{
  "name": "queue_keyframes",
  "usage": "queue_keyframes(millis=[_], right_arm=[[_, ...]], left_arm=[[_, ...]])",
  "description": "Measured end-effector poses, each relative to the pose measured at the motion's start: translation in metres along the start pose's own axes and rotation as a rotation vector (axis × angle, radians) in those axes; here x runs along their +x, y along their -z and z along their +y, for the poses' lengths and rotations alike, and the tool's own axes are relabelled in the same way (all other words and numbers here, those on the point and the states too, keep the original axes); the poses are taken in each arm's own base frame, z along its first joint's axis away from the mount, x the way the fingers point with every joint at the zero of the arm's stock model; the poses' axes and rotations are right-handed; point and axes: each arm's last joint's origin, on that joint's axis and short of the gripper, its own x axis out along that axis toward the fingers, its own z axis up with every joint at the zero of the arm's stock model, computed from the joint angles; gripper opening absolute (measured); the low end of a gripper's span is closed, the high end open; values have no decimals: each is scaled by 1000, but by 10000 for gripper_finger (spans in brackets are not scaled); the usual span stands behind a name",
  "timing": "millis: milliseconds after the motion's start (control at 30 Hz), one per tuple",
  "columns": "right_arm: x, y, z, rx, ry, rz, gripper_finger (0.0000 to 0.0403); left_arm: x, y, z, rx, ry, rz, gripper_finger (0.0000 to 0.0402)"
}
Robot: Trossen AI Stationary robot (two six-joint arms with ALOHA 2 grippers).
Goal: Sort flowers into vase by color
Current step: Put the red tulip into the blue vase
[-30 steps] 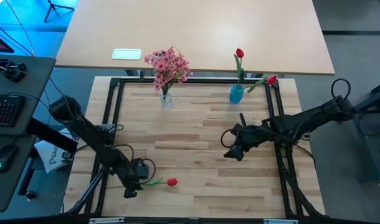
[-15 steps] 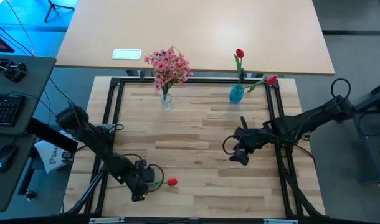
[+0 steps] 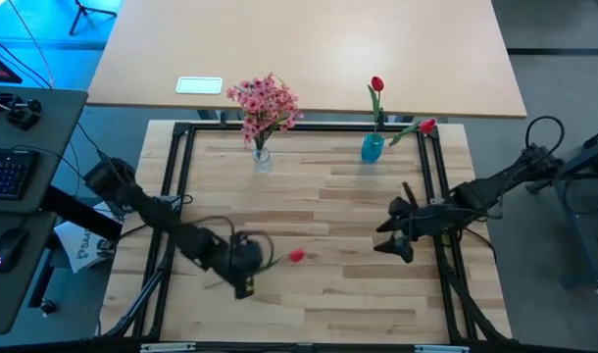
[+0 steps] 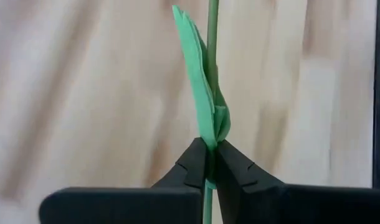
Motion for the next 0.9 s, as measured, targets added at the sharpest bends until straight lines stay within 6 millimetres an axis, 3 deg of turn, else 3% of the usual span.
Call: queue_keyframes(millis=[233, 333, 433, 533, 767, 900], right_arm=[[-23, 2, 4, 18, 19, -230, 334], [-35, -11, 13, 55, -66, -421, 334], [-47, -23, 23, -17, -132, -591, 334], [-57, -33, 31, -96, -161, -729, 334], [-83, -52, 41, -217, -138, -1039, 334], [-96, -59, 41, -269, -80, -1168, 334]], left_arm=[[-5, -105, 33, -74, 25, -494, 1], [2, -139, 53, -135, 60, -732, 1], [9, -164, 71, -191, 91, -938, 1], [24, -186, 83, -194, 49, -989, 1], [42, -253, 92, -51, -88, -1076, 0], [58, -283, 123, -4, -105, -1185, 0]])
